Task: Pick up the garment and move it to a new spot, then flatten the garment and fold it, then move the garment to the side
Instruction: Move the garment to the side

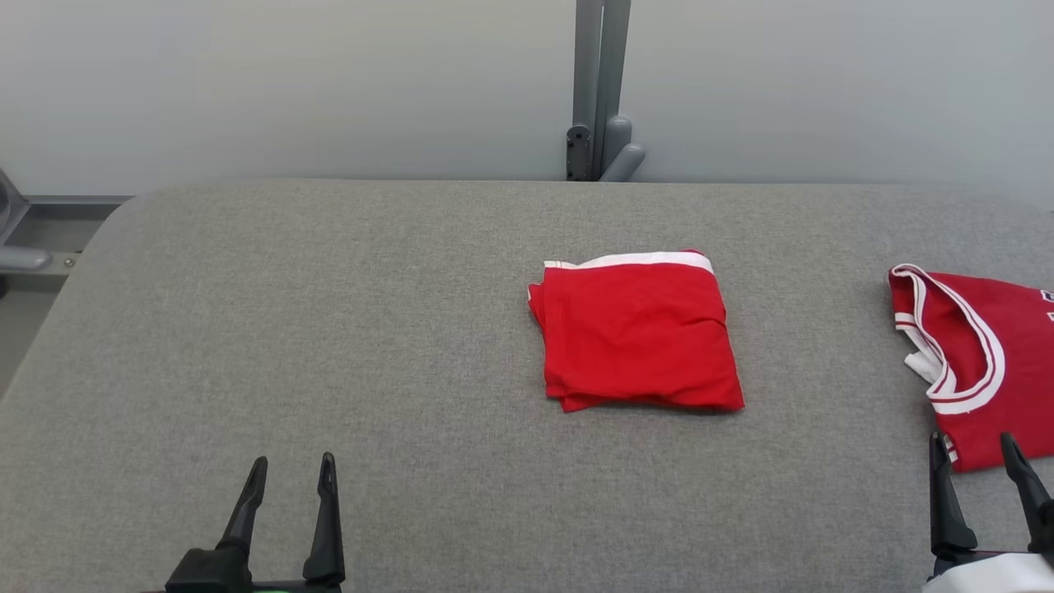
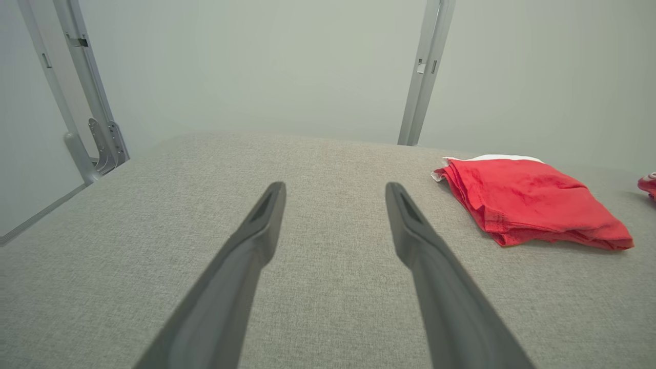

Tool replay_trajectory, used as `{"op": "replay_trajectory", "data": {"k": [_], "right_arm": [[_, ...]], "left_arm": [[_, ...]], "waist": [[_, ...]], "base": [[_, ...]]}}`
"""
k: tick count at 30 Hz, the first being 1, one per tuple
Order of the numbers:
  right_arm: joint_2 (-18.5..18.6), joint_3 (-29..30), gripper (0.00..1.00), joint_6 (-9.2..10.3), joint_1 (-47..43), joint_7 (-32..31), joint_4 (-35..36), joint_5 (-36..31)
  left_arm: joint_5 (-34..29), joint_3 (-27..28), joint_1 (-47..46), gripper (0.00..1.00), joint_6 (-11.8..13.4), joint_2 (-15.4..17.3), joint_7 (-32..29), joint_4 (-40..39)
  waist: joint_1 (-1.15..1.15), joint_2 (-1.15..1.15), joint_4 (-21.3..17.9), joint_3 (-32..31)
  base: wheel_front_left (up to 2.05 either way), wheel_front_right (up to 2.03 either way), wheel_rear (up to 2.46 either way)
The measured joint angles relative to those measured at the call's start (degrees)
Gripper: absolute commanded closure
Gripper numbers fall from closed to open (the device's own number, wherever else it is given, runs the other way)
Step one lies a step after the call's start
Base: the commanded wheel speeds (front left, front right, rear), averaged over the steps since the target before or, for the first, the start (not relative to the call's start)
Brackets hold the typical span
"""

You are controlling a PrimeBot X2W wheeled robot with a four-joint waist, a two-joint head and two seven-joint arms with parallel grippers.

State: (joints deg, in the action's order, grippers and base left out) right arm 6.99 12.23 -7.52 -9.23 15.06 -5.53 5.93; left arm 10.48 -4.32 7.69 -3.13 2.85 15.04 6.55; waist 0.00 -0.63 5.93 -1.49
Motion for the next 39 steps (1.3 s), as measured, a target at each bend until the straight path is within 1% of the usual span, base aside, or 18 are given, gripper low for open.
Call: {"op": "replay_trajectory", "data": {"k": [6, 15, 17, 19, 20, 22, 23, 25, 26, 27, 29, 32, 35, 39], "right_arm": [[-1.21, 0.16, 0.0, 0.0, -0.1, 0.0, -0.29, 0.36], [-1.42, -0.98, 0.0, 0.0, 0.3, 0.0, -1.81, 1.07], [-1.68, -1.42, 0.0, 0.0, 1.03, 0.0, -2.32, 2.31], [-2.09, -2.18, 0.0, 0.0, 3.26, 0.0, -2.68, 5.43], [-1.65, -3.36, 0.0, 0.0, 4.67, 0.0, -3.1, 6.34], [-0.14, -6.15, 0.0, 0.0, 7.72, -0.53, -6.45, 9.23], [0.74, -7.04, 0.0, -0.01, 9.51, -2.3, -7.82, 10.73], [2.81, -8.82, 0.0, 0.05, 15.34, -8.96, -10.47, 13.17], [4.43, -10.6, 0.0, 0.04, 18.86, -12.15, -11.35, 13.04], [4.89, -11.18, 0.0, 0.02, 22.56, -14.27, -12.11, 13.17], [4.1, -11.45, 0.0, 0.03, 29.38, -20.17, -15.29, 15.69], [4.2, -13.79, 0.0, 0.0, 34.38, -28.83, -21.27, 16.19], [4.63, -14.34, 0.0, 0.04, 37.67, -33.03, -26.14, 16.39], [3.46, -15.29, 0.0, 0.03, 40.5, -34.5, -30.56, 17.91]], "left_arm": [[0.01, 0.18, 0.03, 0.0, -0.49, 0.0, 0.0, -0.32], [0.55, -0.44, 0.38, 0.0, -0.45, 0.01, -0.01, 0.22], [0.67, -0.71, 0.64, 0.0, -0.4, 0.0, 0.0, 0.31], [0.92, -0.93, 0.76, 0.0, -0.25, 0.01, 0.0, 0.35], [0.94, -1.1, 0.76, 0.0, -0.14, 0.01, 0.0, 0.37], [1.08, -1.53, 0.76, 0.0, -0.13, 0.01, 0.0, 0.46], [1.1, -1.69, 0.71, 0.0, -0.12, 0.01, 0.0, 0.41], [1.18, -2.16, -0.03, 0.0, -0.05, 0.01, -0.01, 0.33], [1.18, -2.42, -0.79, 0.0, -0.05, 0.01, 0.0, 0.27], [1.18, -2.71, -1.69, 0.0, -0.07, 0.01, 0.0, 0.24], [1.12, -3.35, -3.53, 0.0, -0.36, 0.0, 0.0, 0.46], [1.35, -3.78, -5.03, 0.0, -0.37, 0.01, 0.0, 1.29], [1.66, -4.69, -6.13, 0.0, 0.12, 0.0, 0.0, 2.08], [2.05, -5.23, -6.82, 0.0, 0.7, 0.02, 0.0, 2.55]], "waist": [[0.0, 0.0, -0.67, -0.07], [0.0, 0.0, -0.65, 0.09], [0.0, 0.0, -0.45, 0.19], [0.0, 0.0, -0.24, 0.43], [0.0, 0.0, -0.1, 0.58], [0.0, 0.0, 0.25, 1.02], [0.0, 0.0, 0.4, 1.36], [0.0, 0.0, 0.72, 2.36], [0.0, 0.0, 0.89, 3.02], [0.0, 0.0, 1.05, 3.76], [0.0, 0.0, 1.37, 5.56], [0.0, 0.0, 2.04, 8.46], [0.0, 0.0, 3.26, 10.76], [0.0, 0.0, 5.68, 12.59]], "base": [[0.0, 0.0, 0.0], [0.0, 0.0, 0.0], [0.0, 0.0, 0.0], [0.0, 0.0, 0.0], [0.0, 0.0, 0.0], [0.0, 0.0, 0.0], [0.0, 0.0, 0.0], [0.0, 0.0, 0.0], [0.0, 0.0, 0.0], [0.0, 0.0, 0.0], [0.0, 0.0, 0.0], [0.0, 0.0, 0.0], [0.0, 0.0, 0.0], [0.0, 0.0, 0.0]]}}
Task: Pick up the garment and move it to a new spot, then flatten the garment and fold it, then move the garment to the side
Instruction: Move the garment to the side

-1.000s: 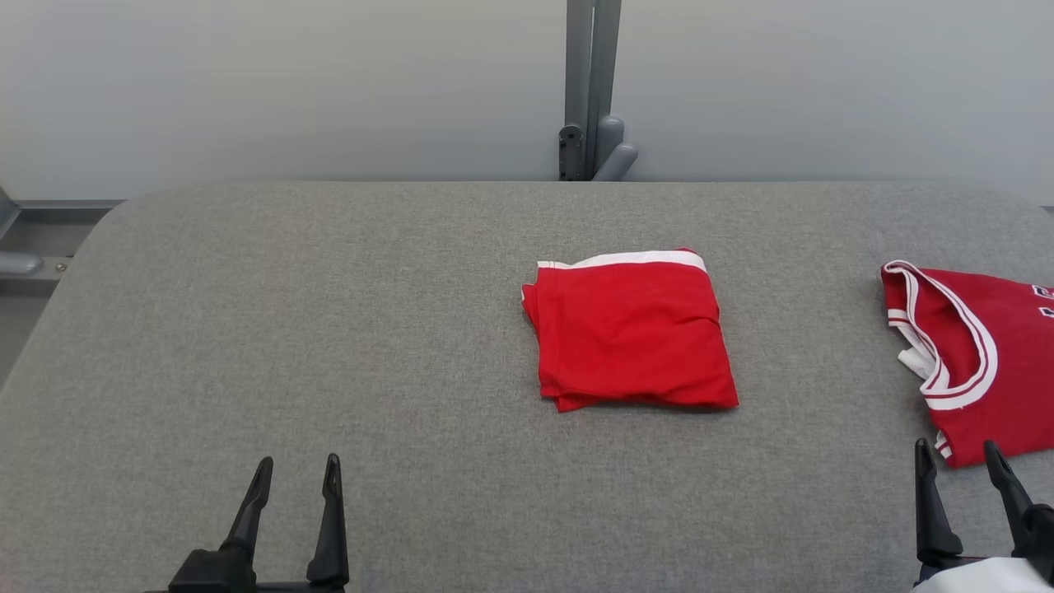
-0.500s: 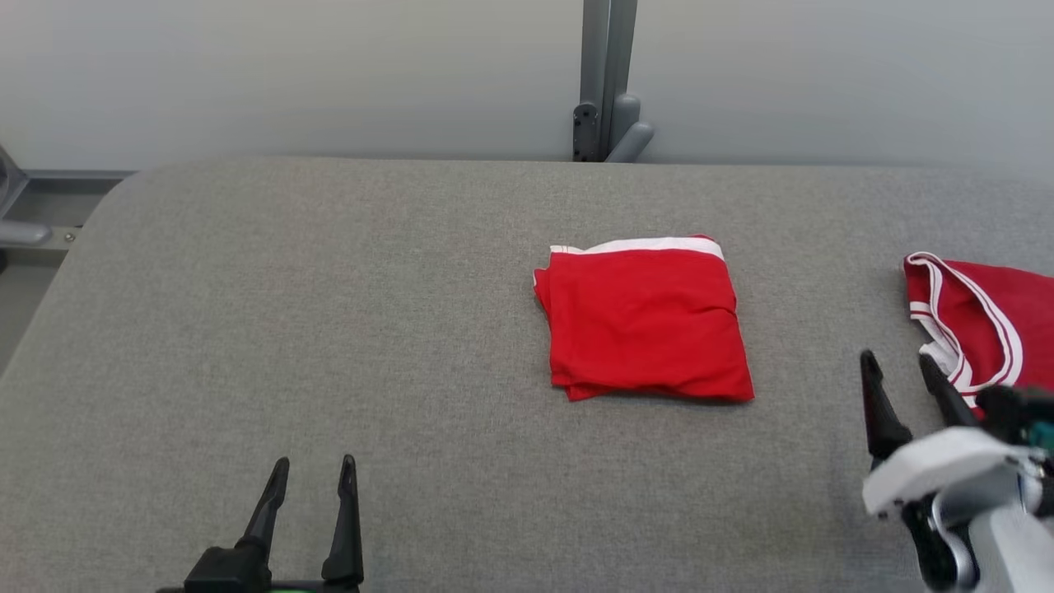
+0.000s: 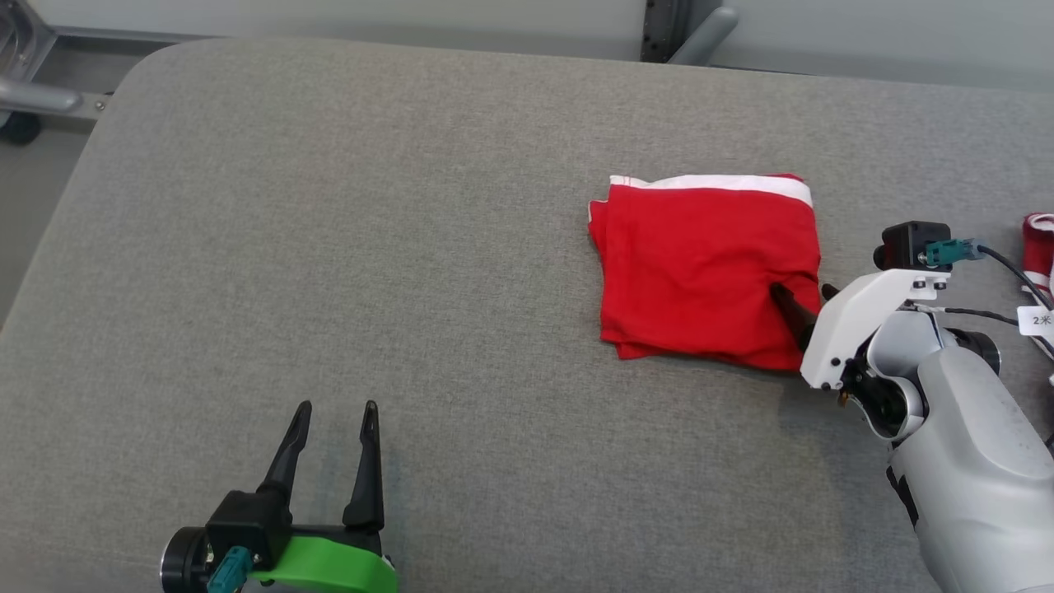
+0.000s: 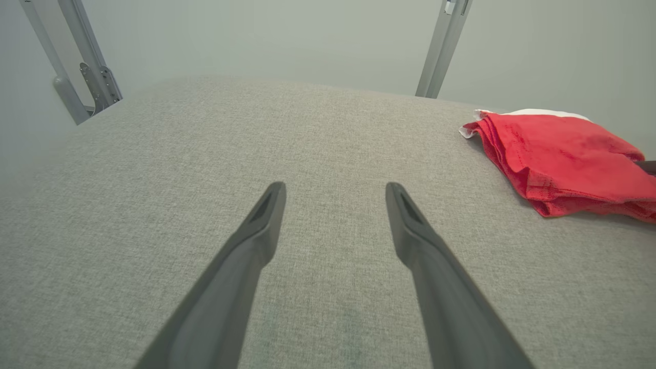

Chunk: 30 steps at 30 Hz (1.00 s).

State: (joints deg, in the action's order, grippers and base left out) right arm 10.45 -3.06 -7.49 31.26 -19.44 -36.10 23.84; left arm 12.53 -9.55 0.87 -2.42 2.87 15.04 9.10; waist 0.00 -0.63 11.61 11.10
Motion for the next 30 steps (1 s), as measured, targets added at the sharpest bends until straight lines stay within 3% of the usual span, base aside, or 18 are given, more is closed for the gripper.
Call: {"op": "replay_trajectory", "data": {"k": [9, 10, 11, 12, 17, 21, 25, 29, 30], "right_arm": [[0.82, -1.92, 0.0, 0.0, 3.41, 0.88, -5.76, 3.0], [0.81, -2.19, 0.24, 0.0, 3.63, 1.08, -6.06, 3.49], [0.79, -2.42, 0.69, 0.0, 3.87, 1.66, -6.39, 3.93], [0.7, -2.85, 1.0, 0.0, 4.14, 2.1, -6.57, 4.47], [-0.41, -5.97, 1.0, 0.01, 4.35, 4.03, -5.47, 7.67], [0.88, -9.56, 1.0, -0.01, 4.14, 4.17, -1.52, 9.75], [4.61, -12.0, 1.0, -0.01, 4.08, 1.94, 2.48, 10.48], [11.39, -14.34, 1.0, 0.0, 4.44, -3.44, 8.87, 10.92], [14.61, -14.83, 1.0, 0.0, 5.12, -6.73, 12.04, 10.96]], "left_arm": [[0.62, -0.69, -1.42, 0.0, 0.79, 0.0, 0.0, 0.13], [0.64, -0.69, -1.48, 0.0, 0.91, -0.01, 0.0, 0.08], [0.73, -0.7, -1.48, 0.0, 0.92, 0.0, -0.01, 0.07], [0.77, -0.64, -1.48, 0.0, 0.96, -0.01, 0.0, 0.03], [0.53, 0.23, -1.29, 0.0, 1.01, -0.02, 0.0, -0.26], [-0.01, 1.16, -0.4, 0.0, 0.87, -0.01, -0.01, -0.69], [-0.74, 1.45, -0.63, 0.0, 0.3, -0.02, -0.01, -1.04], [-1.15, 1.22, -2.29, 0.0, -0.15, -0.03, -0.01, -1.27], [-1.15, 0.87, -3.06, 0.0, -0.35, -0.02, 0.0, -1.25]], "waist": [[0.0, 0.0, 3.16, 2.6], [0.0, 0.0, 3.14, 2.7], [0.0, 0.0, 3.02, 2.74], [0.0, 0.0, 2.82, 2.77], [0.0, 0.0, 0.64, 2.6], [0.0, 0.0, -2.43, 2.35], [0.0, 0.0, -5.34, 2.37], [0.0, 0.0, -9.28, 2.68], [0.0, 0.0, -11.05, 2.92]], "base": [[0.0, 0.0, 0.0], [0.0, 0.0, 0.0], [0.0, 0.0, 0.0], [0.0, 0.0, 0.0], [0.0, 0.0, 0.0], [0.0, 0.0, 0.0], [0.0, 0.0, 0.0], [0.0, 0.0, 0.0], [0.0, 0.0, 0.0]]}}
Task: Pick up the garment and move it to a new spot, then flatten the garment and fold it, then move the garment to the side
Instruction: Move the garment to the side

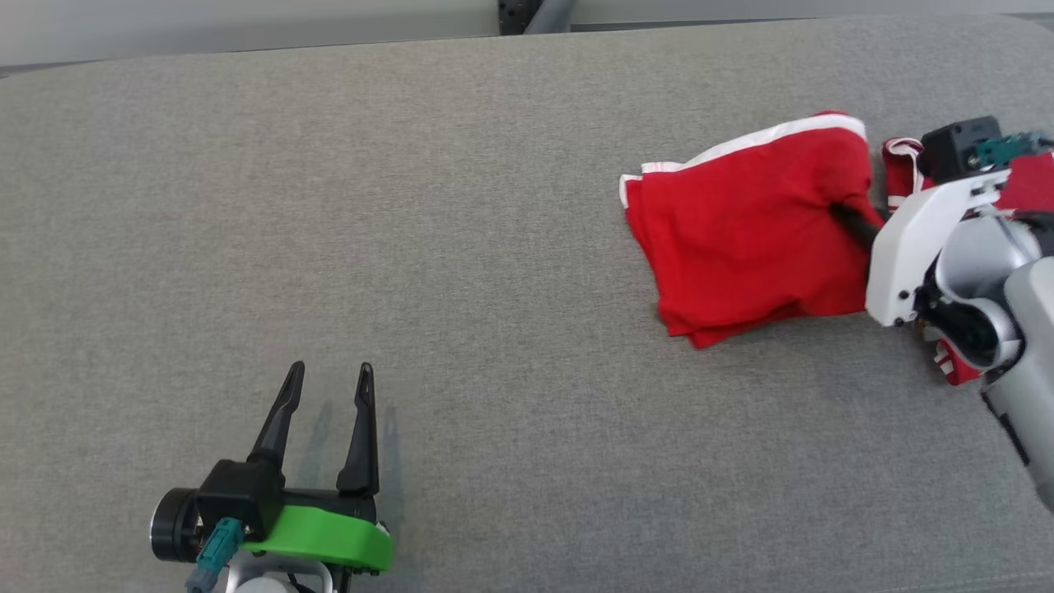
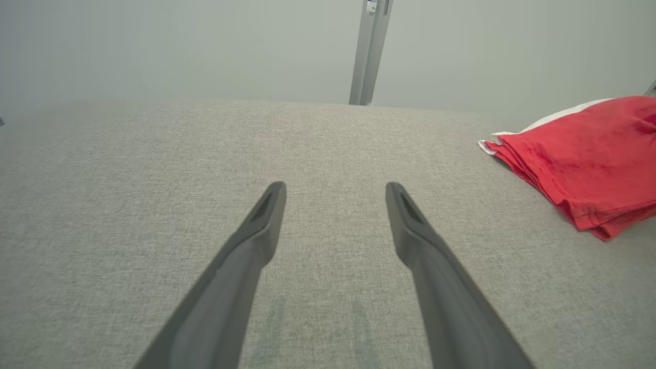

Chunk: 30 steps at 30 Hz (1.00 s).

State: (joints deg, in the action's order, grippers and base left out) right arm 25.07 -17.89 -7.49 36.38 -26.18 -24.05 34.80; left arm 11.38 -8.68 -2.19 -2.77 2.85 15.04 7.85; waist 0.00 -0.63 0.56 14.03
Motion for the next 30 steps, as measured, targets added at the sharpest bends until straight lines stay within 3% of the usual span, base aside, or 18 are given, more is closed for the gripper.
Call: {"op": "replay_trajectory", "data": {"k": [6, 13, 18, 24, 26, 27, 30], "right_arm": [[9.15, 0.4, 1.0, 0.0, 2.03, -12.57, 10.14, 2.5], [17.12, 6.64, 1.0, 0.0, 1.71, -23.13, 16.48, 5.97], [19.13, 10.04, 1.0, 0.0, -0.22, -23.52, 13.93, 3.7], [19.03, 10.38, 1.0, -0.01, -2.72, -16.8, 7.48, -1.55], [18.39, 11.24, 0.22, -0.03, -2.79, -13.37, 4.63, -4.26], [18.34, 11.34, 0.0, -0.03, -2.78, -12.33, 3.38, -5.34], [17.28, 12.09, 0.0, -0.03, -2.76, -10.89, -0.55, -7.44]], "left_arm": [[0.03, -0.52, -1.07, 0.0, 0.02, -0.02, 0.0, -0.11], [0.44, 0.26, -0.87, 0.0, 0.51, -0.02, 0.0, -0.48], [0.58, 0.08, -0.95, 0.0, 0.48, -0.01, 0.0, -0.45], [0.59, -0.27, -2.13, 0.0, 0.26, -0.01, 0.0, -0.3], [0.57, -0.13, -2.33, 0.0, 0.24, -0.01, 0.0, -0.24], [0.49, -0.01, -2.39, 0.0, 0.23, -0.01, 0.0, -0.18], [0.14, 0.36, -2.74, 0.0, 0.16, -0.01, 0.0, -0.11]], "waist": [[0.0, 0.0, -3.55, 1.07], [0.0, 0.0, -3.59, 2.96], [0.0, 0.0, -2.86, 3.9], [0.0, 0.0, -2.0, 5.22], [0.0, 0.0, -1.88, 5.76], [0.0, 0.0, -1.84, 6.02], [0.0, 0.0, -1.82, 6.64]], "base": [[0.0, 0.0, 0.0], [0.0, 0.0, 0.0], [0.0, 0.0, 0.0], [0.0, 0.0, 0.0], [0.0, 0.0, 0.0], [0.0, 0.0, 0.0], [0.0, 0.0, 0.0]]}}
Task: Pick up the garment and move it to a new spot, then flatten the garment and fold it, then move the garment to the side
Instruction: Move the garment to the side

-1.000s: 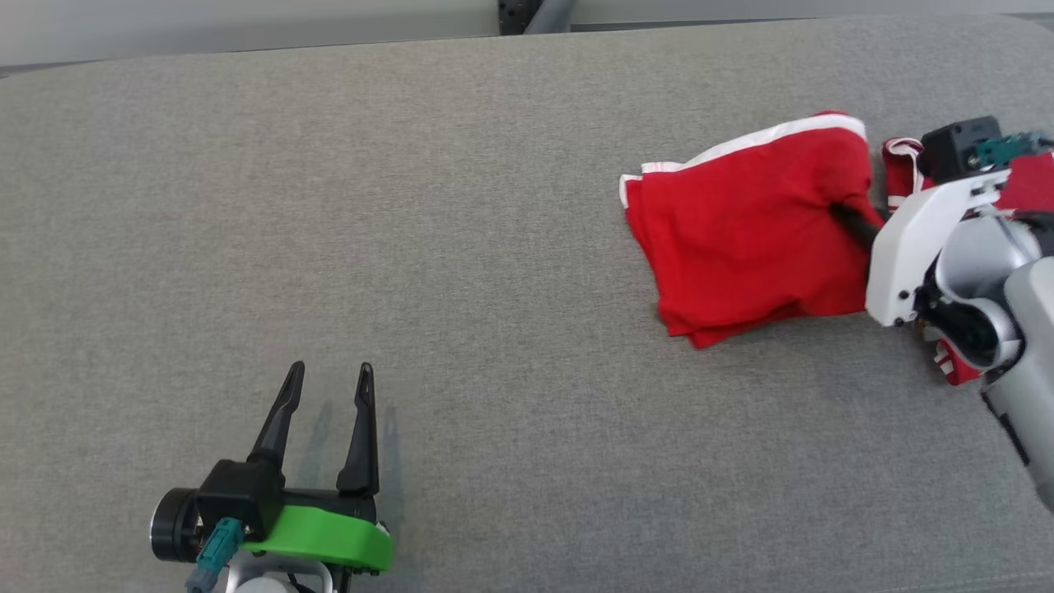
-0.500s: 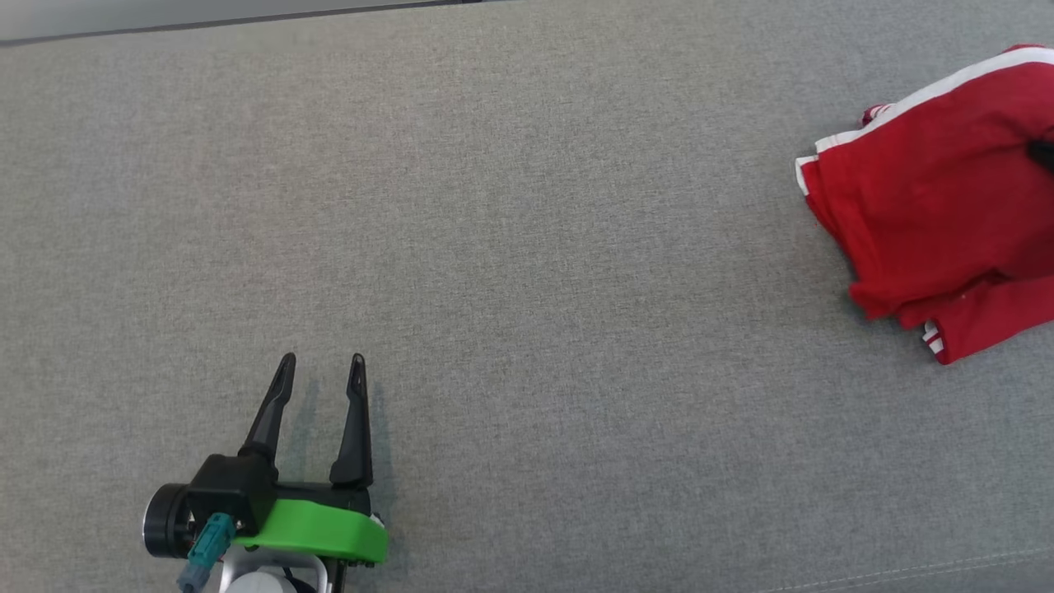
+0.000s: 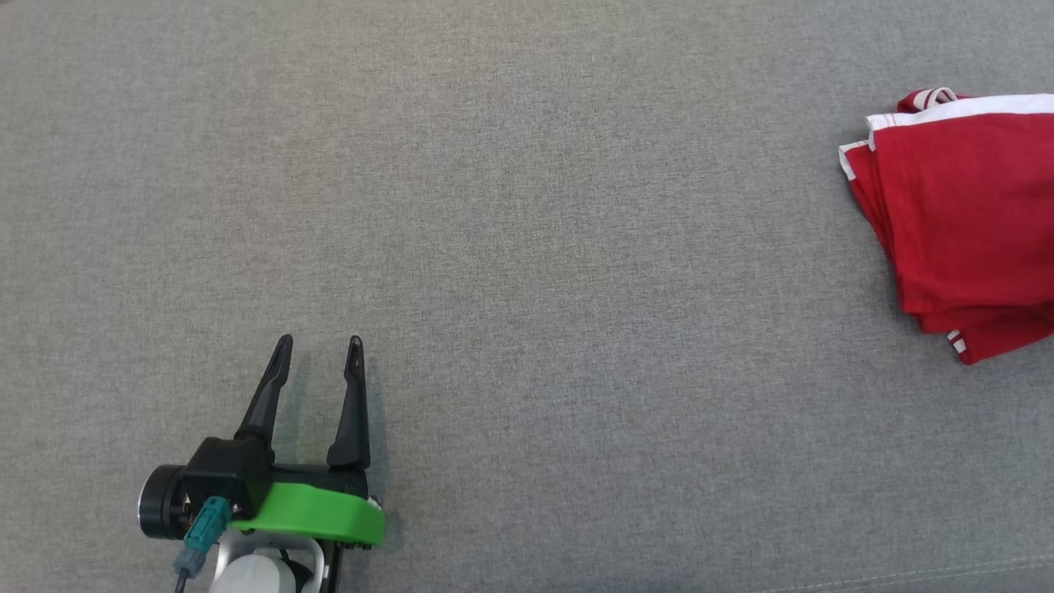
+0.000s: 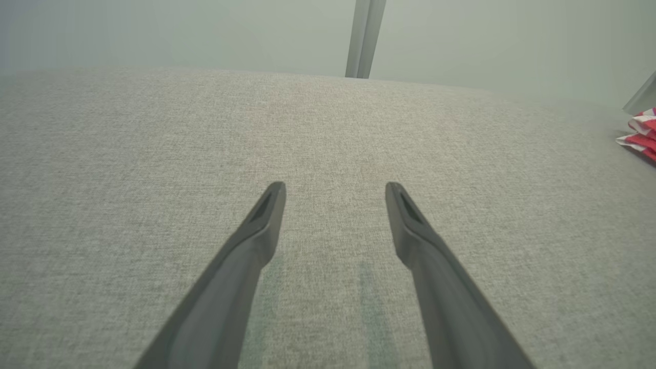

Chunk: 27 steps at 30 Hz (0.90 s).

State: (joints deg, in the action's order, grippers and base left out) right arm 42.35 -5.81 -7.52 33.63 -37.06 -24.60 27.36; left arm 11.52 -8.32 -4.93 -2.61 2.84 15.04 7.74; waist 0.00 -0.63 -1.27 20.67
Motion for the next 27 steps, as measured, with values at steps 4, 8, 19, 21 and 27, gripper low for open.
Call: {"op": "replay_trajectory", "data": {"k": [4, 8, 19, 21, 27], "right_arm": [[0.0, 1.34, 0.0, -0.01, 0.19, 5.13, -2.9, -3.97], [-1.16, 3.39, 0.0, -0.01, -0.01, 13.07, -4.91, -6.93], [-10.93, 12.05, 0.0, -0.01, -11.78, 34.84, 12.04, -9.51], [-13.29, 13.11, 0.0, 0.0, -16.42, 37.21, 15.57, -9.99], [-21.78, 11.55, 0.0, 0.0, -28.95, 43.53, 19.72, -11.33]], "left_arm": [[-0.16, 0.45, -0.12, 0.0, -0.18, 0.0, 0.0, 0.1], [-0.23, 0.46, -0.08, 0.0, -0.44, -0.02, -0.01, 0.89], [0.3, 3.11, 4.39, 0.0, 0.73, 0.0, 0.0, 2.45], [1.09, 3.6, 5.18, 0.0, 1.64, -0.01, -0.01, 3.28], [1.53, 4.11, 7.11, 0.0, 1.71, 0.0, -0.01, 4.86]], "waist": [[0.0, 0.0, -0.28, 0.31], [0.0, 0.0, -0.36, -0.54], [0.0, 0.0, 0.59, -8.32], [0.0, 0.0, 1.07, -10.04], [0.0, 0.0, 2.93, -14.91]], "base": [[0.0, 0.0, 0.0], [0.0, 0.0, 0.0], [0.0, 0.0, 0.0], [0.0, 0.0, 0.0], [0.0, 0.0, 0.0]]}}
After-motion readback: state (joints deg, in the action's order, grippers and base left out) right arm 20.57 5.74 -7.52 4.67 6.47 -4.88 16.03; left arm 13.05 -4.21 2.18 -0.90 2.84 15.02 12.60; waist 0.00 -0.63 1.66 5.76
